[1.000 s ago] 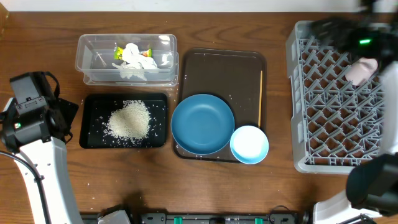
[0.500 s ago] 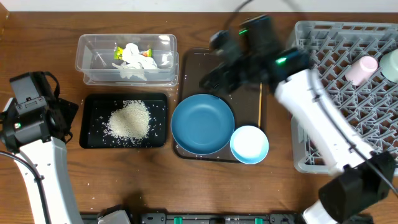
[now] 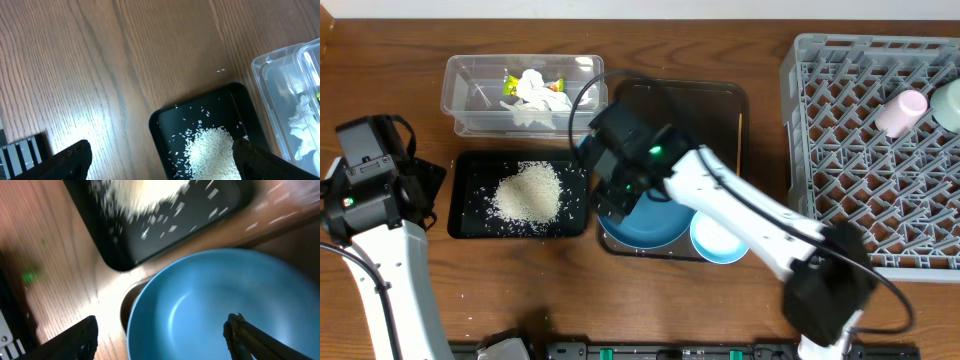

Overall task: Sort waste into correct bins and load items into the dishwasher rack
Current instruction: 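Reach the right gripper left to the blue plate's rim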

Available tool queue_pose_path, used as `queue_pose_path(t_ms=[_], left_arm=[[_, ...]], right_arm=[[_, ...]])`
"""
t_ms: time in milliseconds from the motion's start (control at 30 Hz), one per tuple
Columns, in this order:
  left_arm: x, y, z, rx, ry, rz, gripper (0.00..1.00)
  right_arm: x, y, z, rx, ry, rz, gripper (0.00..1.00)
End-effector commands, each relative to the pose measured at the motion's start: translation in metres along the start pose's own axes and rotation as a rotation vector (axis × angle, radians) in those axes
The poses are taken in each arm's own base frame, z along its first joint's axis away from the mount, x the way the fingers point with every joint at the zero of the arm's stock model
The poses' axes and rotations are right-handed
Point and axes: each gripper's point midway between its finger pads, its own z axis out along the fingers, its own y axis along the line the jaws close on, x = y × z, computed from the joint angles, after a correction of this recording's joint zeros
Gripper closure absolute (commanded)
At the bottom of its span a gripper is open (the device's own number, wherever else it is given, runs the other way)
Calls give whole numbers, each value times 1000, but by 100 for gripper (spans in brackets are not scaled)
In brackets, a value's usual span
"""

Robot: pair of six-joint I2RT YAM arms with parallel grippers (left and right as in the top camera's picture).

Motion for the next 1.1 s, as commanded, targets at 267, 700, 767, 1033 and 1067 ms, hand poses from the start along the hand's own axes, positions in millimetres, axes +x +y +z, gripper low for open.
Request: queue_pose_path(t_ms=[267, 700, 767, 1033, 1067], left_arm=[[0, 2, 1, -11, 1, -3, 8], [0, 2, 1, -11, 1, -3, 8], [0, 2, 1, -11, 1, -3, 8], [0, 2, 1, -11, 1, -3, 8], [0, 2, 1, -11, 1, -3, 8]], right_arm=[[45, 41, 69, -91, 232, -18, 36], [62, 44, 81, -48, 283, -48, 53], [64, 44, 83, -48, 284, -48, 55], [61, 43, 86, -44, 267, -36, 78], [61, 43, 85, -44, 266, -37, 81]])
